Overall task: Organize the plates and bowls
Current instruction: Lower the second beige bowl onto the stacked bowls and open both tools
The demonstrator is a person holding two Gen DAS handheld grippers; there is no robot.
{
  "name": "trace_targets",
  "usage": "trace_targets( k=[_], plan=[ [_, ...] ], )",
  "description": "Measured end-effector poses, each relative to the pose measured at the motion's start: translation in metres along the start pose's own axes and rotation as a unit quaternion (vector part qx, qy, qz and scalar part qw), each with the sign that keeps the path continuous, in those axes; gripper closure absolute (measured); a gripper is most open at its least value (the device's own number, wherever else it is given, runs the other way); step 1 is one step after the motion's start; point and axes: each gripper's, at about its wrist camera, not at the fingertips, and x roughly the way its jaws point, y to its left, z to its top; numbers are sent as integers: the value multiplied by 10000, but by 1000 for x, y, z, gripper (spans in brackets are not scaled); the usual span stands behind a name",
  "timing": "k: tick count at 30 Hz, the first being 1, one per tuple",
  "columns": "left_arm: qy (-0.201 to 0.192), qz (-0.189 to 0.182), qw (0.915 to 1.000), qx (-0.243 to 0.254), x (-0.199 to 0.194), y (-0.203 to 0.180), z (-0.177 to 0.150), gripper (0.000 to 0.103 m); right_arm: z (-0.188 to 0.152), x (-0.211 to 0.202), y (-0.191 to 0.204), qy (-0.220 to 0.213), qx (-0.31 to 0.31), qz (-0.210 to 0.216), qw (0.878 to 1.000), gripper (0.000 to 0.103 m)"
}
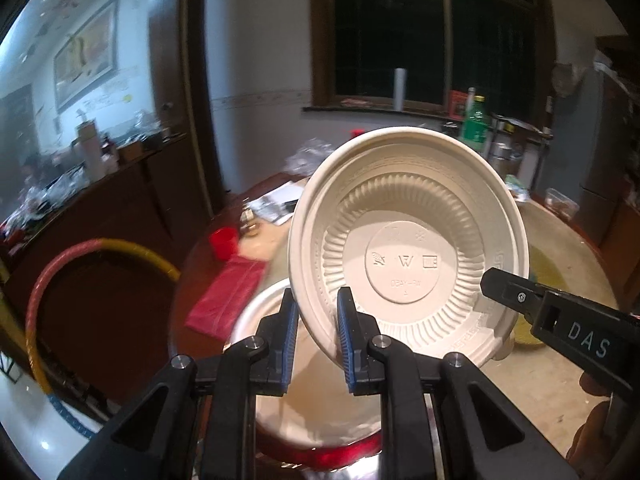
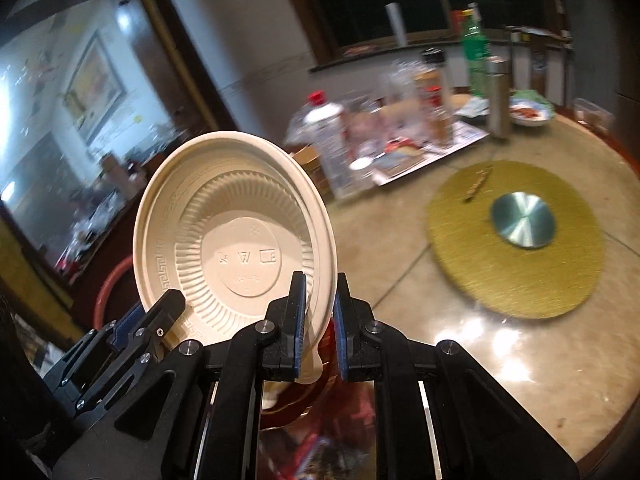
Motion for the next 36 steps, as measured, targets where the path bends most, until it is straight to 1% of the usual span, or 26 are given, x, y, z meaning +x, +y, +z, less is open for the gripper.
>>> trace_targets(
  k=[3, 6, 8, 18, 24, 29, 31, 36],
  plan=[
    [113, 93, 9998, -151, 4, 16, -8, 85, -8, 13, 15, 185, -125, 146, 9996, 91],
    [259, 159, 9992, -246, 11, 23, -14, 85, -15, 27, 25, 387, -235, 160, 9988, 90],
    [379, 145, 9987, -316, 16, 25, -16, 85, -17, 33, 27, 486, -263, 163, 9983, 90],
    [646, 149, 9973, -317, 21, 34, -30, 83, -21, 49, 31, 876, -303, 102, 9956, 90],
    [846, 150, 9958, -310, 28, 40, -38, 83, -23, 53, 28, 975, -271, 132, 9948, 90],
    [825, 161, 9958, -369, 26, 43, -37, 82, -22, 50, 25, 980, -214, 198, 9948, 89],
    [838, 173, 9956, -378, 27, 44, -37, 78, -22, 50, 25, 983, -217, 212, 9947, 89],
    [819, 224, 9956, -393, 26, 45, -36, 76, -23, 52, 26, 989, -228, 246, 9945, 89]
  ],
)
